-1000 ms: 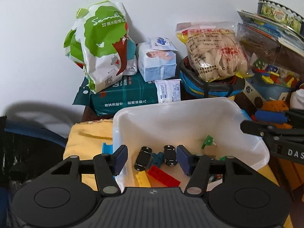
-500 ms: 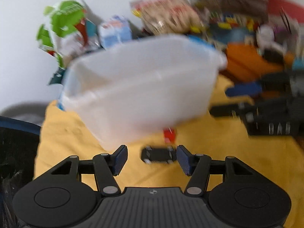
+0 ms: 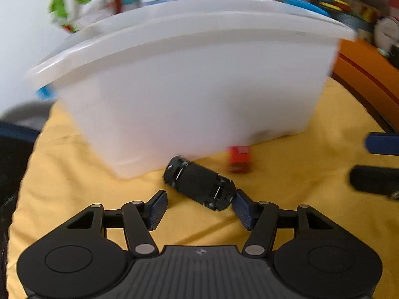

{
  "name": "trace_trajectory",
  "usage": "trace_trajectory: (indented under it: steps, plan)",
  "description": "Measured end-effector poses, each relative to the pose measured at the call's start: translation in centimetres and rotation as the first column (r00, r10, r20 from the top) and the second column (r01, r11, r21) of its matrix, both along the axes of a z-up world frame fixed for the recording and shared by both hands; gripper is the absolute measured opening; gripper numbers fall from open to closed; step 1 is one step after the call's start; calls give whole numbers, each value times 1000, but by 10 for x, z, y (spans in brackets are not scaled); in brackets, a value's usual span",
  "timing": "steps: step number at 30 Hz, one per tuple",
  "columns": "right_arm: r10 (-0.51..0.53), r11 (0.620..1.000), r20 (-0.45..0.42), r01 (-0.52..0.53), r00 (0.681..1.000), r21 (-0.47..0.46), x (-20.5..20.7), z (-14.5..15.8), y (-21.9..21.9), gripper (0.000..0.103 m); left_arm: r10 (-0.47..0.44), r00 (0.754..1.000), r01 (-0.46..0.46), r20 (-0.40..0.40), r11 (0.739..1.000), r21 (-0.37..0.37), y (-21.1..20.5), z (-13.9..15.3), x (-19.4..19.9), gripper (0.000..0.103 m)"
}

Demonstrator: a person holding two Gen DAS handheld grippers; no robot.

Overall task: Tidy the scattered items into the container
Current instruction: 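Grasp the black car with the left gripper, then carry the car over the bin with left while right grasps the red cube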

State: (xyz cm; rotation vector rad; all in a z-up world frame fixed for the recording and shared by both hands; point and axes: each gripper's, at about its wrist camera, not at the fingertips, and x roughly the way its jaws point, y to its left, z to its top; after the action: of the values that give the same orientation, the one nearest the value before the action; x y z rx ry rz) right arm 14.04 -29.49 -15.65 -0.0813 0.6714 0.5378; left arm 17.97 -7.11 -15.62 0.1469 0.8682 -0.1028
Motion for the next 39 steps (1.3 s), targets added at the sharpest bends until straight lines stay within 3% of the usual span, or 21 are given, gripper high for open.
trace_trajectory:
  steps: [3,5,9,16,20,27,36,39]
  plan:
    - [5,1000,8,-5,1000,13,-1,4,1,52,8,1000,-8,3,1000,-13,25,3,-14,62]
    - [9,1000,13,-9,1000,20,-1,6,2,52,-8,999,7,41,1000,23,27,11,-23,61]
    - [13,1000,12,-14,1000,27,0,6,6,52,-9,996,9,84,1000,1,23,26,-19,61]
    - [22,1000,14,-22,1000,19,-1,4,12,52,14,1000,-13,18,1000,-20,8,4,5,61]
    - [19,1000,12,-19,1000,14,1,1,16,52,39,999,-38,7,998,-45,15,-2,9,37]
    - [20,1000,30,-20,999,9,18,-13,43,52,7,998,-6,56,1000,-25,31,0,-12,37]
    - [-66,997,39,68,997,-31,37,-42,88,51,4,997,-1,83,999,-35,55,8,-29,37]
    - [-93,993,41,95,995,-63,41,-50,98,40,-7,996,9,85,1000,-22,60,6,-32,37]
